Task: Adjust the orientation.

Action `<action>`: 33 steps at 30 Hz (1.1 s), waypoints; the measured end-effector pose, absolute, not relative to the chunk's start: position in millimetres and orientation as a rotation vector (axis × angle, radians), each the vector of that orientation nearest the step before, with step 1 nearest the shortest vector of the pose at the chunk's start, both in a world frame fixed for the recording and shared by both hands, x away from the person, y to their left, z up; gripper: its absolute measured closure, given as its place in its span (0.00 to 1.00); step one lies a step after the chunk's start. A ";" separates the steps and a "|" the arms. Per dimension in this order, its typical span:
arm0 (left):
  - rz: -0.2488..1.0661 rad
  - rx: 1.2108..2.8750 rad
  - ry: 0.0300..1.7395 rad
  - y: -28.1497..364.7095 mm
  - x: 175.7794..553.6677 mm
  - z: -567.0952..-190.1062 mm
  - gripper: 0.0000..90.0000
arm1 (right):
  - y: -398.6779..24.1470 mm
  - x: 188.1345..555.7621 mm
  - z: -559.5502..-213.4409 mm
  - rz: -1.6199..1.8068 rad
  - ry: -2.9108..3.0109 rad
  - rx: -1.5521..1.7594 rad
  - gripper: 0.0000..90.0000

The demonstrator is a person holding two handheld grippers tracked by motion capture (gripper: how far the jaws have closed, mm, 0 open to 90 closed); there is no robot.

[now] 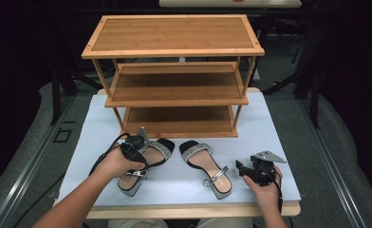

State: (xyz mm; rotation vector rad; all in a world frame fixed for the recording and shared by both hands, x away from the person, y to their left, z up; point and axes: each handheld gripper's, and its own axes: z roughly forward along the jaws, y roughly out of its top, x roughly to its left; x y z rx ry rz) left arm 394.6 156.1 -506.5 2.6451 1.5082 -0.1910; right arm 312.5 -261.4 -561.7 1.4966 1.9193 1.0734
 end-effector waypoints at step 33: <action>-0.140 2.663 1.423 175.1 405.0 -477.7 0.48 | -264.8 313.2 -562.4 1.110 1.905 1.527 0.37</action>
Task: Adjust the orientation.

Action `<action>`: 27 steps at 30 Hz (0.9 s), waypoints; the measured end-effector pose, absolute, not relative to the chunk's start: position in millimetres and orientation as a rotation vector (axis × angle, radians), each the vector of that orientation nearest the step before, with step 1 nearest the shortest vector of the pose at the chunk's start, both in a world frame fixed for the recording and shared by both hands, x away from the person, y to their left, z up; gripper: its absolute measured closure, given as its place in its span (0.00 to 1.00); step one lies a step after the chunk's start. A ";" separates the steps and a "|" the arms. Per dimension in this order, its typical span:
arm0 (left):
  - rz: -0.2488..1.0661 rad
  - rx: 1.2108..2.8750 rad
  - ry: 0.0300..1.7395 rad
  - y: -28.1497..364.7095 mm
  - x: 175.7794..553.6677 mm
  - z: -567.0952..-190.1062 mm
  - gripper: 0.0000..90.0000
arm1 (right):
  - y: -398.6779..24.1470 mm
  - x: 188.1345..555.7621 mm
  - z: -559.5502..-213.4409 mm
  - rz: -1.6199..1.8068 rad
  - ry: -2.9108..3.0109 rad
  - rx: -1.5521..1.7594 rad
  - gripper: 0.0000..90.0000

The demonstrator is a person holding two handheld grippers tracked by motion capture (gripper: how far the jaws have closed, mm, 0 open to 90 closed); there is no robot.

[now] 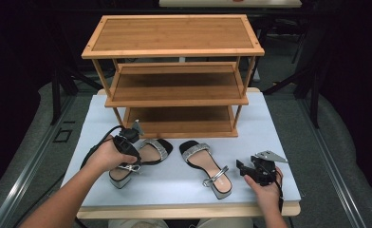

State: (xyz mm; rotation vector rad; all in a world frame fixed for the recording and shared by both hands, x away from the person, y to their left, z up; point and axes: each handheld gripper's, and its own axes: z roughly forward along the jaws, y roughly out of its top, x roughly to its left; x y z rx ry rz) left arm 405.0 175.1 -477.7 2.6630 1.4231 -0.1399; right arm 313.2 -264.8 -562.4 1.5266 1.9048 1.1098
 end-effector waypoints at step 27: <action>-0.079 2.425 1.617 160.5 451.3 -489.5 0.49 | -263.9 309.8 -557.5 1.140 1.866 1.483 0.39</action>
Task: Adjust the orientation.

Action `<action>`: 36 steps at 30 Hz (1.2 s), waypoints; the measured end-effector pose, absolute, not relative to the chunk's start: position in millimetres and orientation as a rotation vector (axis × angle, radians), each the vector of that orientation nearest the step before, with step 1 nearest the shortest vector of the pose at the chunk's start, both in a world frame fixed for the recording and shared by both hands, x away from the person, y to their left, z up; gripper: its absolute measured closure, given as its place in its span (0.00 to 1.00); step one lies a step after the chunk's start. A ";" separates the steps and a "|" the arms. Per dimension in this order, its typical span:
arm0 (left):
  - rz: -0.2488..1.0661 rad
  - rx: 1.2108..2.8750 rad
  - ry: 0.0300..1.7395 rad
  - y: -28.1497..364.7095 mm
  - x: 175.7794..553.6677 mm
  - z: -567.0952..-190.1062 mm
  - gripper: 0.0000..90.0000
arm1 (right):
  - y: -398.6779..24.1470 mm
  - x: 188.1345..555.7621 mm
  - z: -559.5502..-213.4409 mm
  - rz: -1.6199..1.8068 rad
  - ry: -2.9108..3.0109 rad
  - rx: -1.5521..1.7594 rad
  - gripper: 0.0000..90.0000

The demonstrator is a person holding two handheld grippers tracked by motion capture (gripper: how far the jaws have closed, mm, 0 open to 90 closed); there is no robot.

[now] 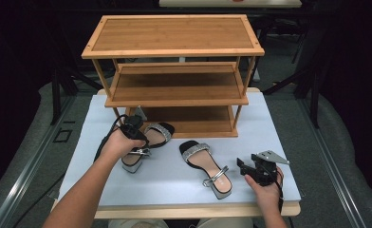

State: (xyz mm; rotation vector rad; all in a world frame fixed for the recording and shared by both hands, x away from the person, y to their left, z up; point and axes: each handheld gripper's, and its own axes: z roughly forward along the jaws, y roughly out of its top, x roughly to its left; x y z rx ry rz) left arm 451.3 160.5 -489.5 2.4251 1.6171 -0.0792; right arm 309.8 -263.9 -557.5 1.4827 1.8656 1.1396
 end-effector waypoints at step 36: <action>0.070 2.399 1.181 254.1 350.7 -485.1 0.44 | -262.6 309.0 -558.1 1.156 1.856 1.490 0.39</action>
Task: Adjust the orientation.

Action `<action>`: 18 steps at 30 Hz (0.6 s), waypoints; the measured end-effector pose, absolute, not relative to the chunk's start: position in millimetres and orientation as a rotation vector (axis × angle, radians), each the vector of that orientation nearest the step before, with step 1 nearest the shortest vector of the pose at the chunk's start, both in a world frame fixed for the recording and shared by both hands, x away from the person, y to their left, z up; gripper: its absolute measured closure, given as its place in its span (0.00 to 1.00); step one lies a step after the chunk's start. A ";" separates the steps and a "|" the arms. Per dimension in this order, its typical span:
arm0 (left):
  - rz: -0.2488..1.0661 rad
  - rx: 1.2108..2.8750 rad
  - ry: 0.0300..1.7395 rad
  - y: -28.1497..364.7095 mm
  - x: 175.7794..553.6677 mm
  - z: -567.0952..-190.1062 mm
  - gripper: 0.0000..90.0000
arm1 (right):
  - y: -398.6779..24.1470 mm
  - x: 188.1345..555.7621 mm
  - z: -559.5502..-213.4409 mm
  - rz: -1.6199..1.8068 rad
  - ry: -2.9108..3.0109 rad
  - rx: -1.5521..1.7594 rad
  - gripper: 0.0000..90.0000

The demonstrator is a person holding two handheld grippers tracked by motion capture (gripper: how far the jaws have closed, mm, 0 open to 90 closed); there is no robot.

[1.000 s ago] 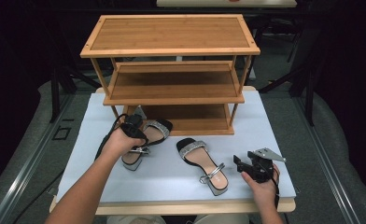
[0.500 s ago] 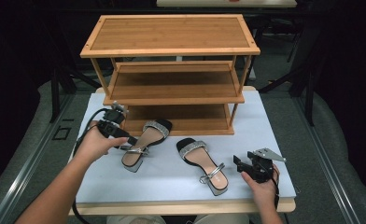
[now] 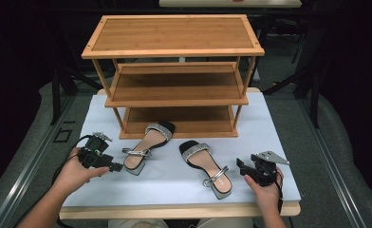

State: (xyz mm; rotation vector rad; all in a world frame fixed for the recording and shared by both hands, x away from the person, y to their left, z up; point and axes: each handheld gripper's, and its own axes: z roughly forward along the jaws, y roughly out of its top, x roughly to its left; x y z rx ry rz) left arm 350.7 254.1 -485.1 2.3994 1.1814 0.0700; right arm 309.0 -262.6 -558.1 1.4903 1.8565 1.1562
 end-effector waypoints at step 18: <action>0.136 2.376 1.002 201.8 340.9 -528.2 0.42 | -263.9 309.6 -560.2 1.150 1.873 1.500 0.39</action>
